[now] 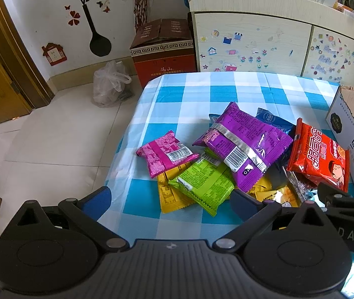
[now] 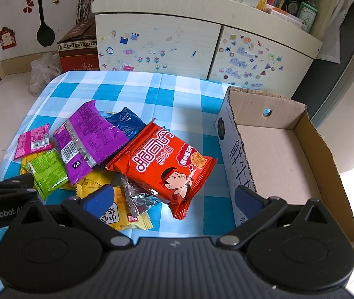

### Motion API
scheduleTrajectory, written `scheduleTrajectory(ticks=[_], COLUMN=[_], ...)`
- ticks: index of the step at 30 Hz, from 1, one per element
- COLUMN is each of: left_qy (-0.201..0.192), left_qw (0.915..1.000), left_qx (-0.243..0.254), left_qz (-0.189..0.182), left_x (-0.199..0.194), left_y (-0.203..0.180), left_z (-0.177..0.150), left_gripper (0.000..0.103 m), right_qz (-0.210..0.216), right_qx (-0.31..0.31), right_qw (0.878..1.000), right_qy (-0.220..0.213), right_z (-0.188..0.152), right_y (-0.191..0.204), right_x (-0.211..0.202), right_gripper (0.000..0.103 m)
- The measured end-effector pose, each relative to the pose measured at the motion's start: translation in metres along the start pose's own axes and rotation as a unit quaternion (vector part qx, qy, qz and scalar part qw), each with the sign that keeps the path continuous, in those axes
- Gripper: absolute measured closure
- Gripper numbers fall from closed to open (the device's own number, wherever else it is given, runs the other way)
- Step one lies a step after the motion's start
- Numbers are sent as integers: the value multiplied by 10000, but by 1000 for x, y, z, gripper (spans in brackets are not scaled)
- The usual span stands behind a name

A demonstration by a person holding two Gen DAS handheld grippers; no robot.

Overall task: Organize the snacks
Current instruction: 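Move the right tool toward the red bag while the left tool approaches the purple bag, then grasp the red 'Crispy commander' bag with the right tool while the left grasps the purple bag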

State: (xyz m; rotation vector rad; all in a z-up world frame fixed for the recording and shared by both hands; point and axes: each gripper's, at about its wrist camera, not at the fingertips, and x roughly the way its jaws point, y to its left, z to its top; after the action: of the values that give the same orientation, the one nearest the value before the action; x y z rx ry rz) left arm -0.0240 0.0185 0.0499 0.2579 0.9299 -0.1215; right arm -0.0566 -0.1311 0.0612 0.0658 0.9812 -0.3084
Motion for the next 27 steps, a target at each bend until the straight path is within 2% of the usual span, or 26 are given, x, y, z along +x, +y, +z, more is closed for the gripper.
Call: scheduleTrajectory(ticks=[6, 9, 14, 21, 24, 27], left_qy=[2, 64, 170, 125, 181, 392], left_qw=[10000, 9998, 9990, 9984, 9947, 9910], left_qx=[-12, -103, -203, -51, -416, -791], left_qz=[-23, -187, -362, -543, -920, -1007], left_x=[-1, -1, -1, 10, 20, 35], left_y=[0, 3, 15, 37, 53, 64], left_z=[1, 5, 19, 48, 55, 55], left_gripper=[0, 0, 0, 0, 0, 0], right_qz=[26, 91, 449, 1030, 1344, 1582], right_qx=[-23, 7, 262, 856, 878, 856], right_qw=[10000, 9999, 9983, 9900, 9865, 9836], right_qy=[-65, -107, -282, -432, -314, -141], right_z=[0, 1, 7, 16, 13, 11], right_y=[-1, -4, -22, -55, -55, -53], right_x=[-1, -3, -10, -17, -14, -9], right_gripper=[1, 1, 1, 1, 1, 1])
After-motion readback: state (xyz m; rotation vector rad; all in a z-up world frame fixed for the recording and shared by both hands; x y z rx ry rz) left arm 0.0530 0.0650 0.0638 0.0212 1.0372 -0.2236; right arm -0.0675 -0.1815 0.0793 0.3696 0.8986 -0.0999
